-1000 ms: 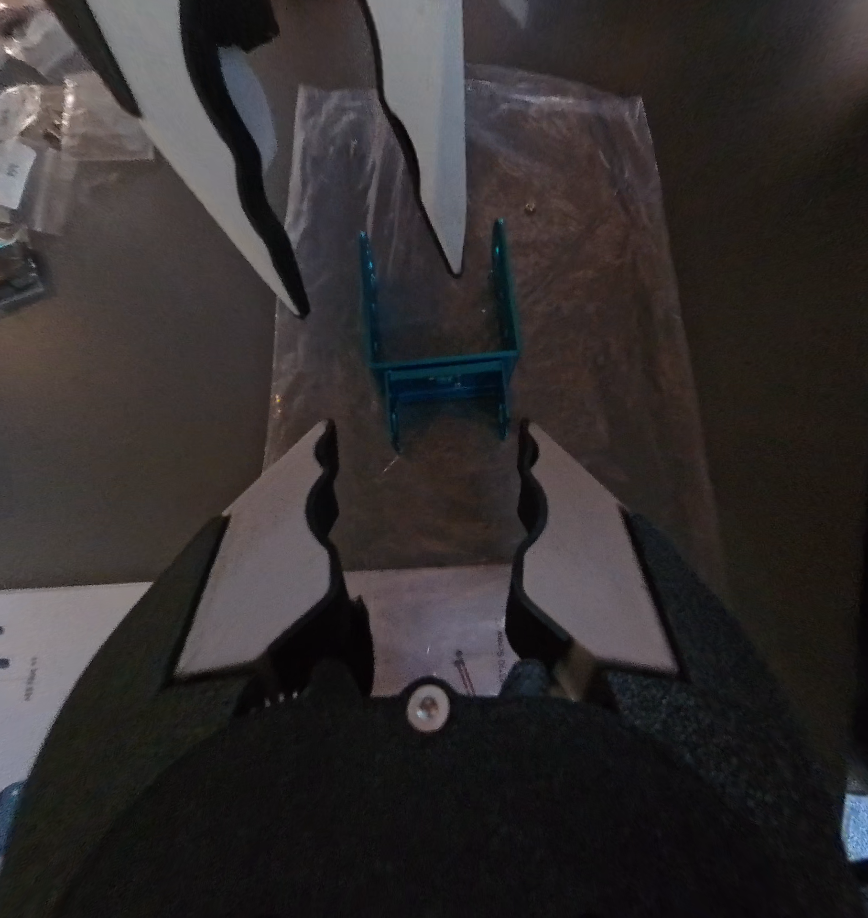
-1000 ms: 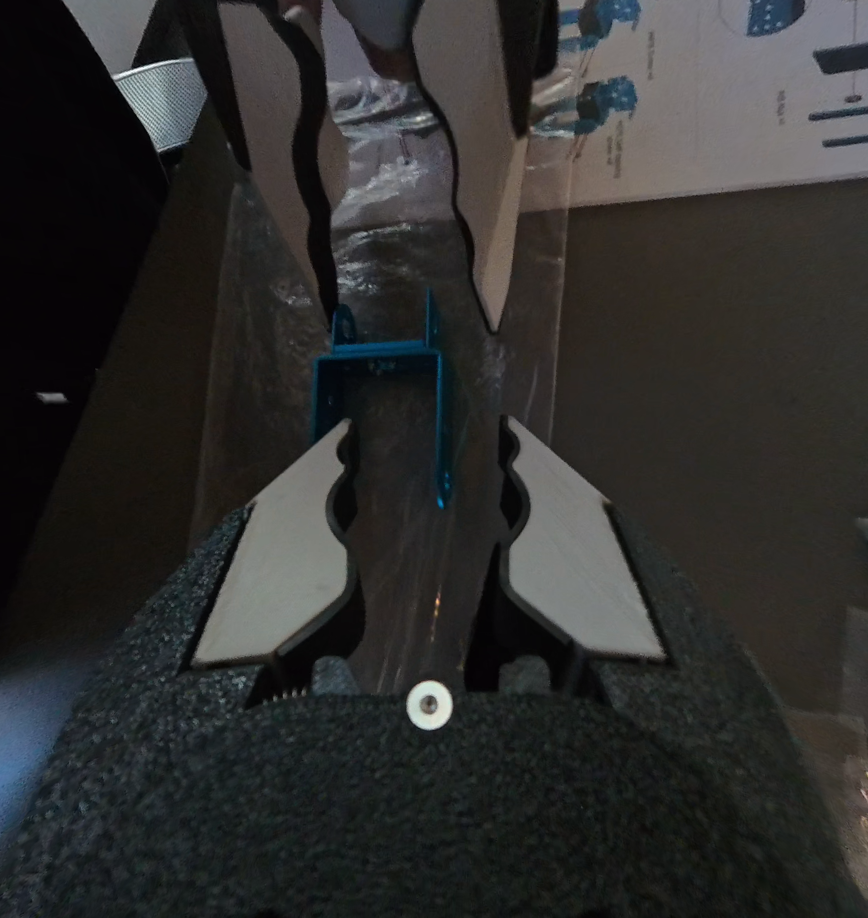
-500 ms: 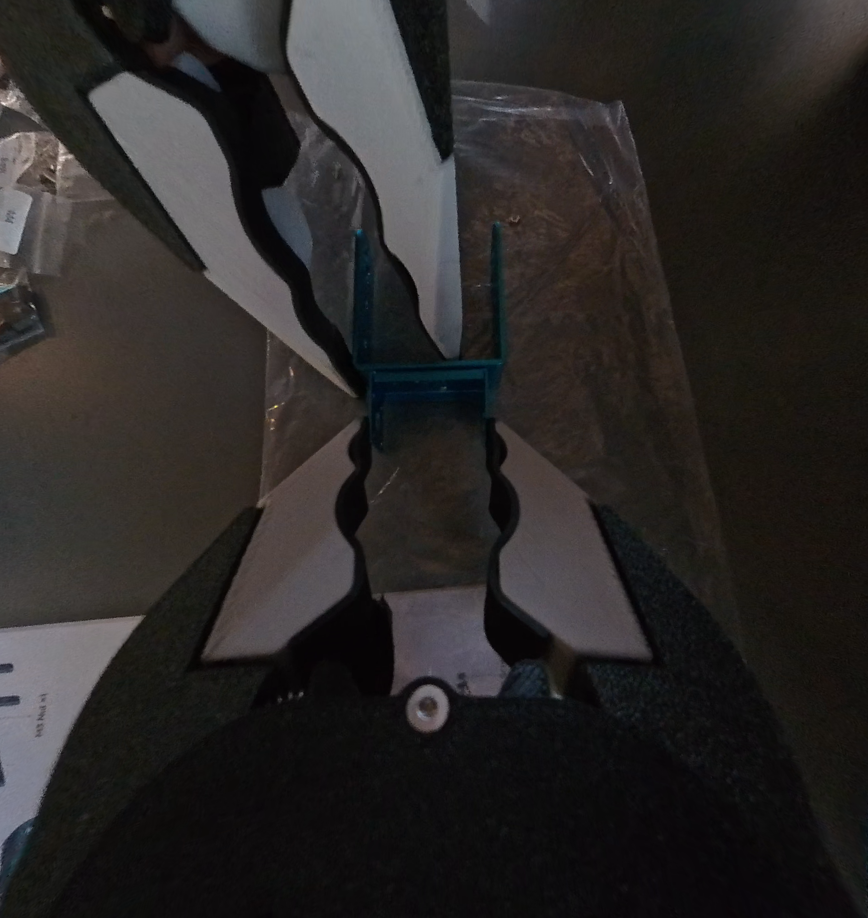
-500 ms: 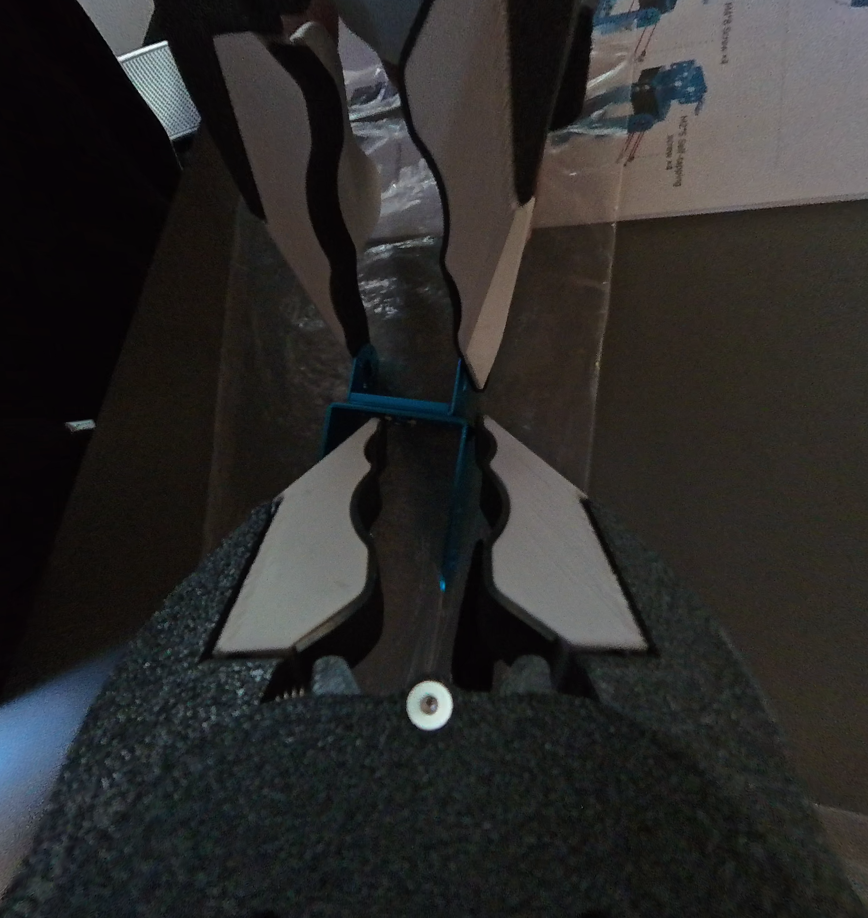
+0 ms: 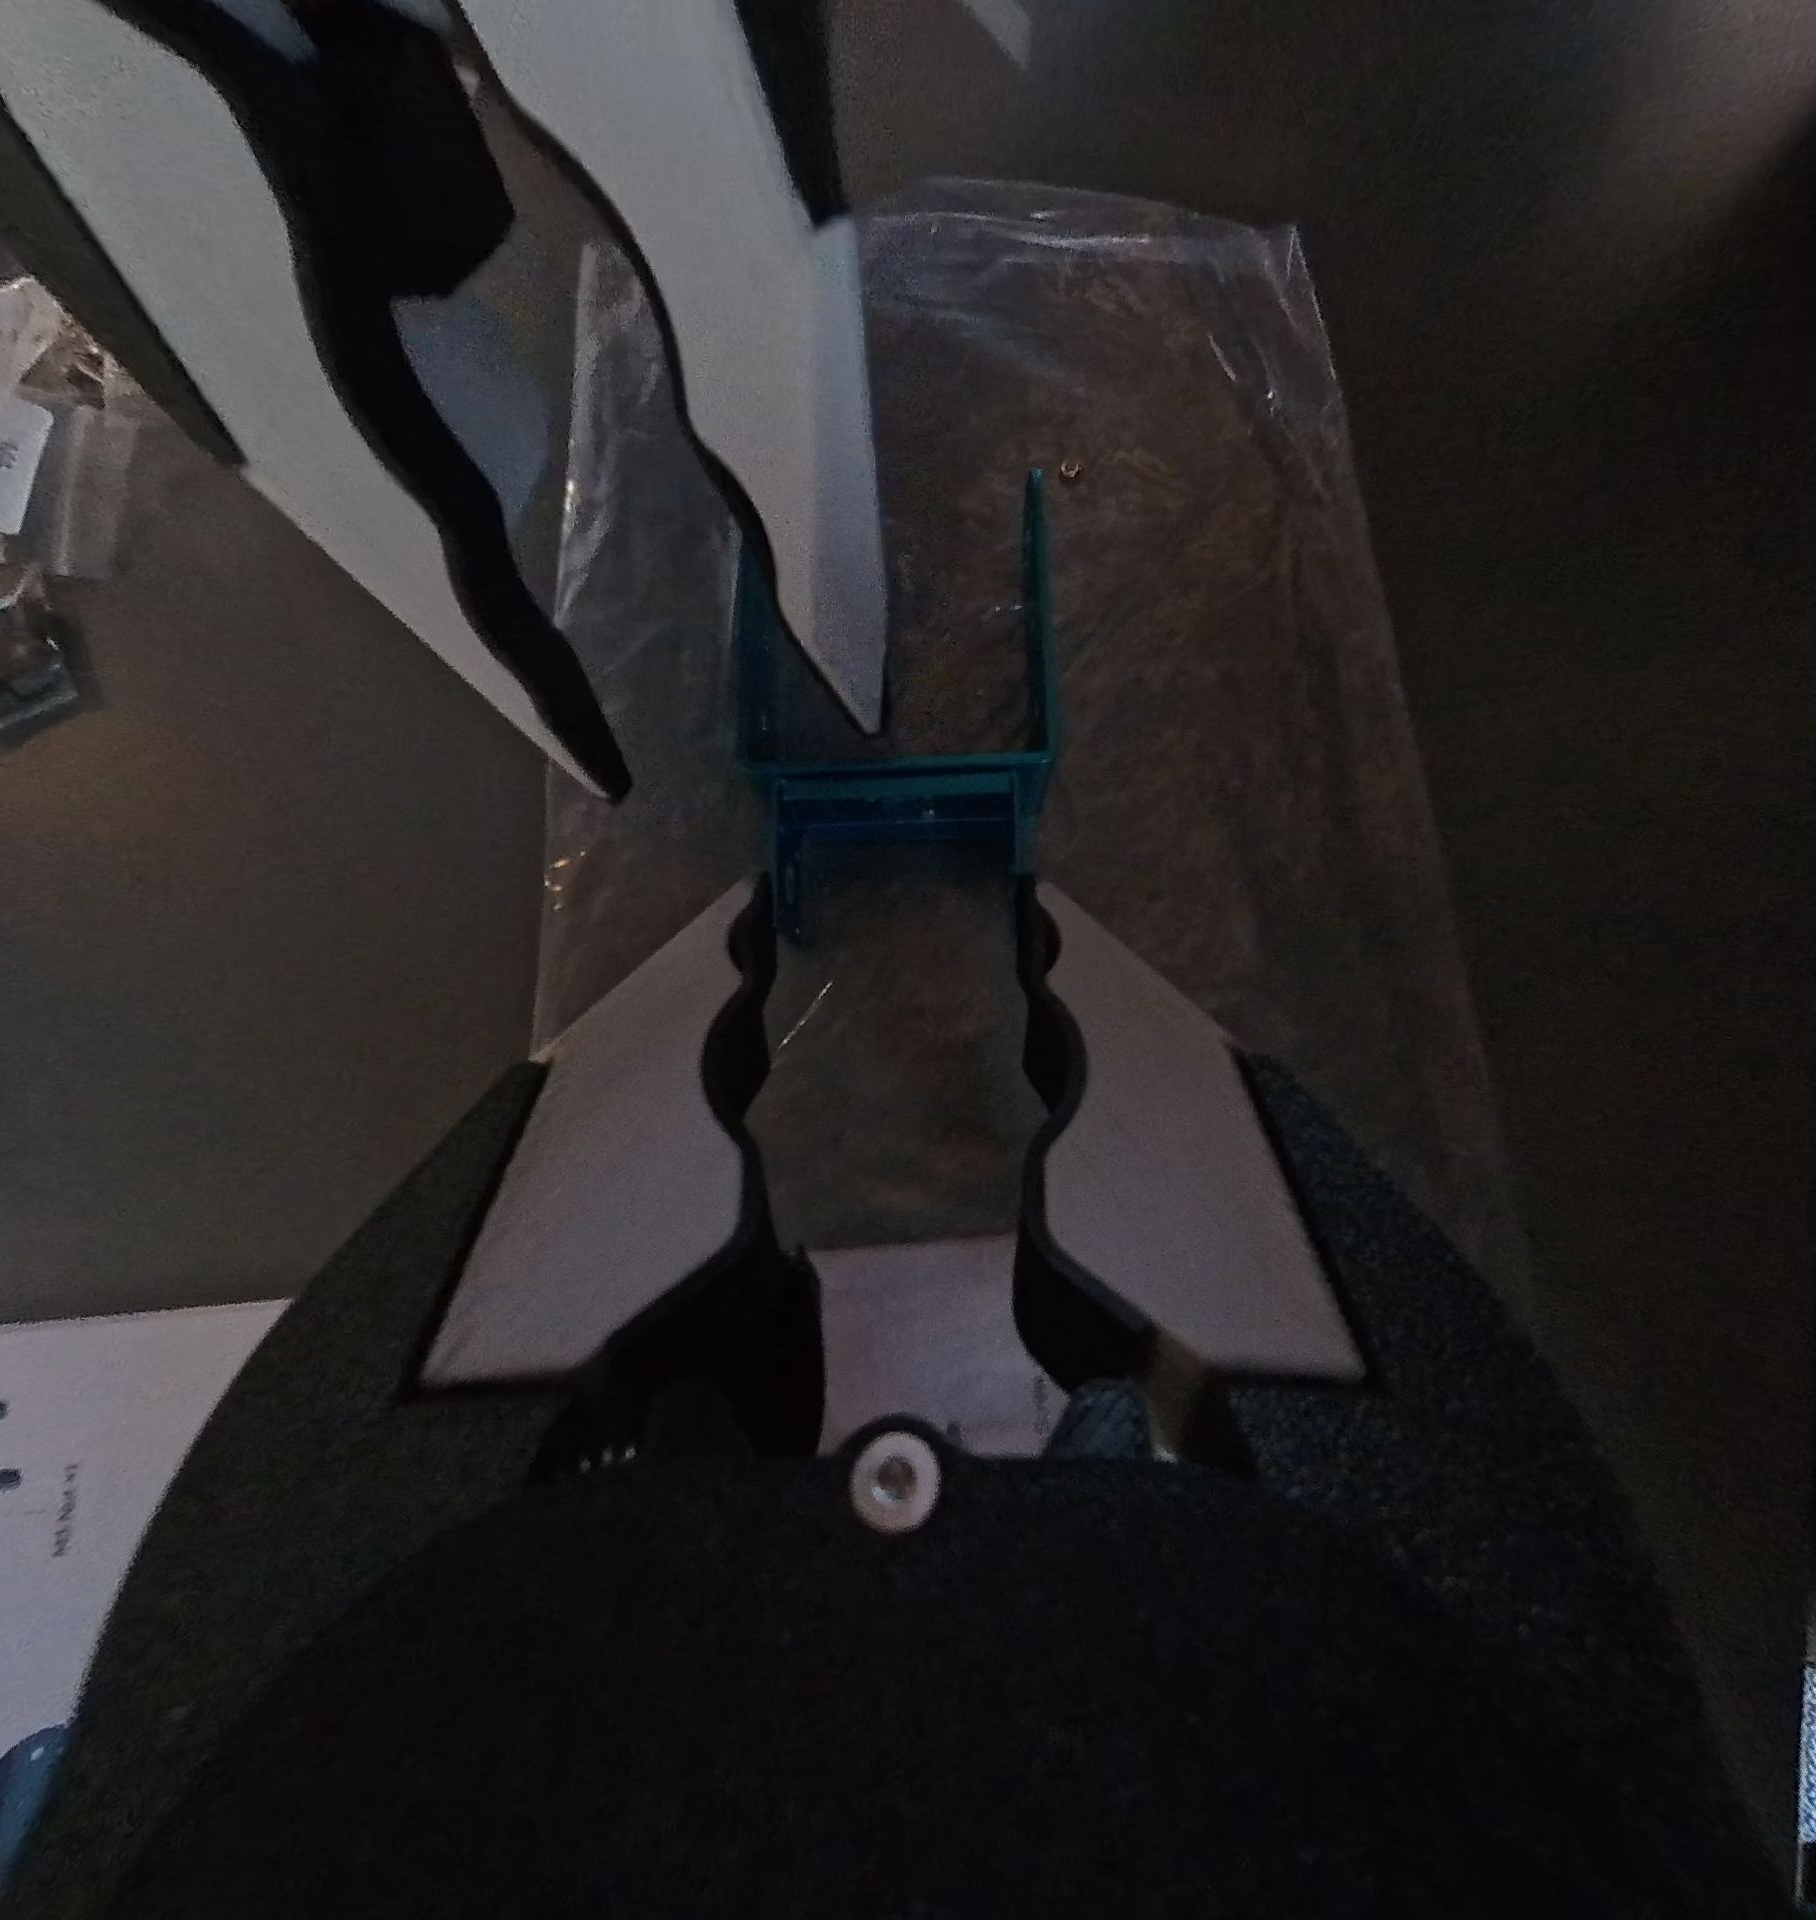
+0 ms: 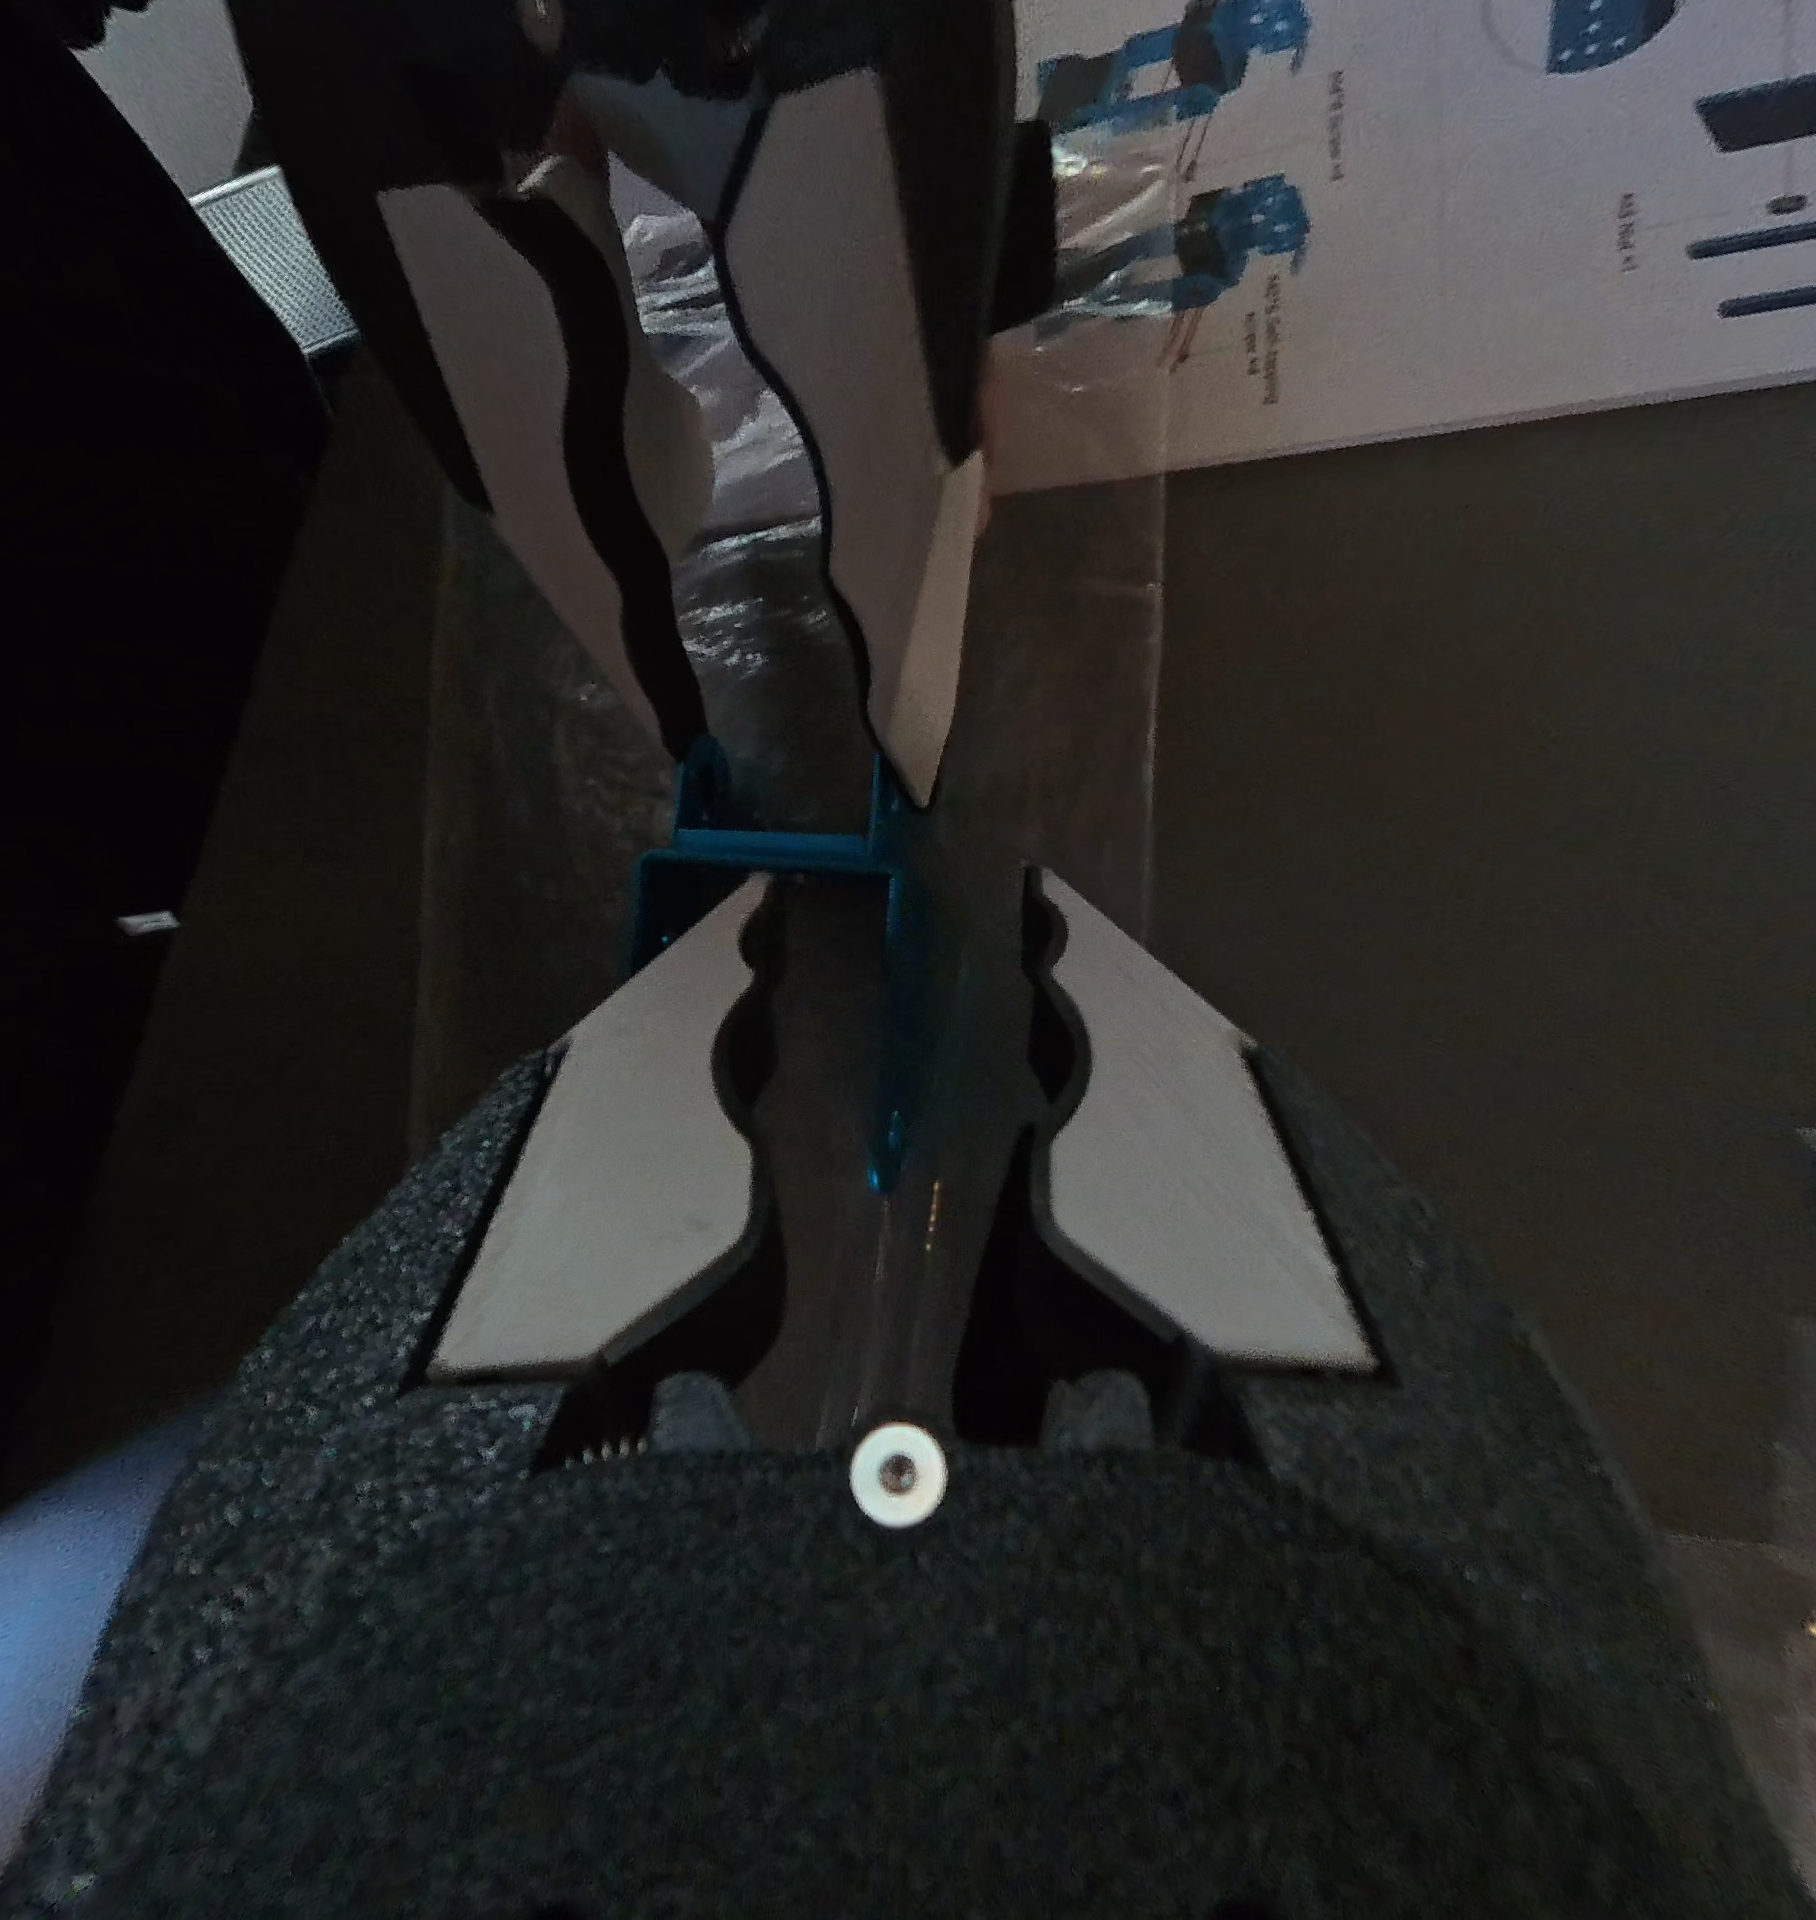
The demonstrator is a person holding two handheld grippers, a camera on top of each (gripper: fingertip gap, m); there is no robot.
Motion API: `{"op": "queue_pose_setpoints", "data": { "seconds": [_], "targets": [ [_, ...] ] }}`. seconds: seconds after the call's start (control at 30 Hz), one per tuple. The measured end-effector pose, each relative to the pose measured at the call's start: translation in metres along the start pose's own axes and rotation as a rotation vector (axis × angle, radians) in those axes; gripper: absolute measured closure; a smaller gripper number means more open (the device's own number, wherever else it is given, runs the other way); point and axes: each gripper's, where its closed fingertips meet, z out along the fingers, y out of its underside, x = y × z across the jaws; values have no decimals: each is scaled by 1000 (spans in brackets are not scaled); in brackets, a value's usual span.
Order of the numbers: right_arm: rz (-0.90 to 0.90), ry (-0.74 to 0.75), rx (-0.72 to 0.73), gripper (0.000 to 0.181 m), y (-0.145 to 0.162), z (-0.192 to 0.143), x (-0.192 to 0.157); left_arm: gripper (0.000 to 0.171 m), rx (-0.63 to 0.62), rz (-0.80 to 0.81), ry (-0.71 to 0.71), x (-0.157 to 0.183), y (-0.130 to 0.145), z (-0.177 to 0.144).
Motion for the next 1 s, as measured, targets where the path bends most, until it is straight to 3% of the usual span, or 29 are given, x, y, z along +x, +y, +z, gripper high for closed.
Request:
{"op": "queue_pose_setpoints", "data": {
  "seconds": [0.07, 0.13, 0.23, 0.37, 0.53, 0.63, 1.0],
  "targets": [
    [-2, 10, -7, 134, 1, -2, 0, 122, -2, -3, -11, -1, 0, 0],
    [-8, 10, -9, 133, 2, 0, -3, 95, 15, -1, -15, -1, -4, -2],
    [-27, 46, 36, 131, 0, -3, -5, 88, 90, -11, 47, 4, -22, -10],
    [11, 119, 168, 131, -3, -17, -2, 91, 102, -36, 112, 7, -36, -4],
    [58, 204, 223, 117, 7, -16, 3, 98, 18, 10, 70, 0, -27, 12],
    [97, 169, 242, 107, 10, -6, 3, 104, -4, 21, 65, -1, -22, 21],
    [110, 163, 259, 114, 9, 1, 11, 107, 8, 30, 81, 0, -20, 24]
  ]
}}
